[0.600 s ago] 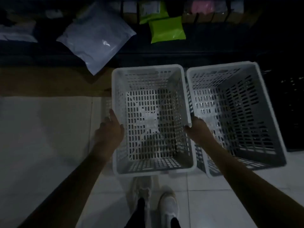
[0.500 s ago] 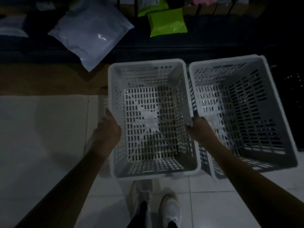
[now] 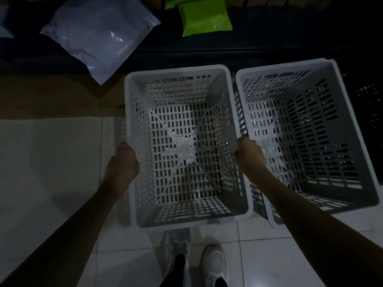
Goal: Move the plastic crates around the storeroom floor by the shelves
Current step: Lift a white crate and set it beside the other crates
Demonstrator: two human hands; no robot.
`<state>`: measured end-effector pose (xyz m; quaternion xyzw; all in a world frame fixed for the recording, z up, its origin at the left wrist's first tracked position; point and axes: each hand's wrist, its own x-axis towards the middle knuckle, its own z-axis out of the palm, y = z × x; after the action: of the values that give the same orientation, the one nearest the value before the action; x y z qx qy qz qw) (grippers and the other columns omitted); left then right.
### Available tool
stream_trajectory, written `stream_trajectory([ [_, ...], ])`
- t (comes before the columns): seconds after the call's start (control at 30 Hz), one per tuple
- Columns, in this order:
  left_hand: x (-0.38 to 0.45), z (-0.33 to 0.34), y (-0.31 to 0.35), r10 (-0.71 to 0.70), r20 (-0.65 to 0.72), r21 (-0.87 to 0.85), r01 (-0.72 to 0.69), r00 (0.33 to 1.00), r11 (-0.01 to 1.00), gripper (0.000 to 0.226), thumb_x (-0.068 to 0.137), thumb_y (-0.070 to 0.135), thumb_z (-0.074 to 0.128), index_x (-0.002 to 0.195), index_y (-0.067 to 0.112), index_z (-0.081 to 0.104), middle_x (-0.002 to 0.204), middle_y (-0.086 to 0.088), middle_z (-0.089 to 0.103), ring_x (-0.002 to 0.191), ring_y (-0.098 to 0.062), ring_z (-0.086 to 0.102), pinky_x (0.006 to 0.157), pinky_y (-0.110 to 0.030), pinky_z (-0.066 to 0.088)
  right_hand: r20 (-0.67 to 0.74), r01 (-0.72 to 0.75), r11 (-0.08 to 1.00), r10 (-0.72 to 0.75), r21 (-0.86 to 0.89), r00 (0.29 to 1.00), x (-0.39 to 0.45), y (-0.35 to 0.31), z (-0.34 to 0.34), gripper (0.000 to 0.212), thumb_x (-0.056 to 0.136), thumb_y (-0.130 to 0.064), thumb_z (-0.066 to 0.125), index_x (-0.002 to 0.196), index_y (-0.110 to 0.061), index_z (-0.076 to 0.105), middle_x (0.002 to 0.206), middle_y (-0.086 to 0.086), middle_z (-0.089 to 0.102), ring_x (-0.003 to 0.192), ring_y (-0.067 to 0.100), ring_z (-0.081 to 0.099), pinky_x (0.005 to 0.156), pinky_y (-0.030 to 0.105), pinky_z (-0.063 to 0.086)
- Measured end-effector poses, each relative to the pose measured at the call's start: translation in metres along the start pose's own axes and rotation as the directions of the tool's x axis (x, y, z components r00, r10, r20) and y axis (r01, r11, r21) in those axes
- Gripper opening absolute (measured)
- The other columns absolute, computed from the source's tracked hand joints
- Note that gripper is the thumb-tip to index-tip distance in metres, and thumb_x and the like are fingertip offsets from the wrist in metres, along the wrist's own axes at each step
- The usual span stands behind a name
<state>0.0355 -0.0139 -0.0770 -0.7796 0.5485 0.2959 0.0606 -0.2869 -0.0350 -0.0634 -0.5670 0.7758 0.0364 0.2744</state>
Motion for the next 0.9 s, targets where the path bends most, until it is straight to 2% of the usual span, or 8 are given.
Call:
stream_trajectory([
  [0.17,-0.001,-0.017,-0.009,-0.025,0.021,-0.01,0.025,0.999,1.0,0.05,0.094,0.013,0.048,0.137,-0.006,0.03,0.121,-0.026,0.056,0.1,-0.041,0.061,0.087,-0.047,0.053,-0.012,0.043,0.997,-0.042,0.066,0.999,-0.015,-0.008,-0.007,0.005,0.091,-0.011,0.054,0.092,-0.01,0.058,0.079,0.005,0.062,0.067,0.018,0.063,0.062,0.032,0.056],
  [0.3,-0.017,-0.044,-0.011,-0.051,0.06,0.058,0.048,0.997,0.997,0.071,0.094,0.018,0.05,0.149,-0.006,0.011,0.141,-0.024,0.043,0.119,-0.042,0.052,0.099,-0.044,0.045,-0.002,0.045,0.997,-0.045,0.065,0.999,-0.035,-0.018,-0.024,0.005,0.089,-0.009,0.056,0.09,-0.011,0.06,0.075,0.001,0.059,0.067,0.018,0.063,0.061,0.03,0.056],
  [0.43,-0.042,-0.086,-0.015,-0.083,0.109,0.05,0.078,0.991,0.996,0.081,0.092,0.022,0.054,0.15,-0.002,0.003,0.152,-0.02,0.031,0.131,-0.038,0.042,0.106,-0.038,0.037,0.004,0.045,0.996,-0.045,0.077,0.999,-0.06,-0.032,-0.051,0.007,0.086,-0.008,0.059,0.091,-0.01,0.064,0.078,0.001,0.062,0.063,0.015,0.061,0.051,0.02,0.044],
  [0.57,-0.076,-0.137,-0.01,-0.094,0.096,0.038,0.091,0.991,0.995,0.081,0.09,0.024,0.055,0.149,-0.002,0.006,0.148,-0.022,0.036,0.129,-0.038,0.044,0.104,-0.039,0.039,0.002,0.053,0.995,-0.053,0.09,0.999,-0.093,-0.047,-0.096,0.004,0.085,-0.007,0.06,0.086,-0.008,0.063,0.07,-0.002,0.056,0.055,0.009,0.056,0.043,0.013,0.033],
  [0.63,-0.089,-0.157,-0.004,-0.095,0.099,0.018,0.093,0.991,0.995,0.081,0.09,0.025,0.055,0.149,-0.002,0.007,0.147,-0.022,0.038,0.128,-0.038,0.046,0.103,-0.04,0.041,-0.004,0.046,0.996,-0.046,0.07,0.999,-0.104,-0.052,-0.118,0.006,0.083,-0.007,0.061,0.088,-0.006,0.064,0.072,0.004,0.06,0.063,0.021,0.062,0.046,0.018,0.04],
  [0.7,-0.103,-0.184,0.008,-0.065,0.092,0.019,0.064,0.994,0.998,0.078,0.091,0.025,0.053,0.15,-0.001,0.009,0.147,-0.021,0.038,0.128,-0.038,0.046,0.103,-0.039,0.041,-0.02,0.042,0.997,-0.041,0.064,0.999,-0.114,-0.057,-0.15,0.012,0.08,-0.01,0.062,0.091,-0.004,0.064,0.083,0.013,0.069,0.075,0.031,0.067,0.057,0.028,0.051],
  [0.8,-0.126,-0.222,0.029,-0.036,0.084,0.012,0.035,0.996,0.999,0.074,0.092,0.025,0.053,0.149,0.001,0.012,0.142,-0.02,0.043,0.121,-0.037,0.051,0.097,-0.037,0.044,-0.029,0.042,0.997,-0.04,0.062,0.999,-0.134,-0.062,-0.201,0.014,0.08,-0.013,0.064,0.089,-0.002,0.063,0.088,0.016,0.07,0.081,0.034,0.067,0.059,0.029,0.046],
  [0.9,-0.143,-0.253,0.057,0.019,0.089,-0.032,-0.016,0.996,0.999,0.066,0.093,0.024,0.052,0.146,0.001,0.021,0.134,-0.02,0.05,0.113,-0.034,0.055,0.088,-0.033,0.046,-0.05,0.02,0.998,-0.017,0.064,0.999,-0.148,-0.059,-0.252,0.011,0.079,-0.015,0.065,0.077,-0.007,0.058,0.077,0.013,0.066,0.077,0.034,0.067,0.057,0.029,0.042],
])
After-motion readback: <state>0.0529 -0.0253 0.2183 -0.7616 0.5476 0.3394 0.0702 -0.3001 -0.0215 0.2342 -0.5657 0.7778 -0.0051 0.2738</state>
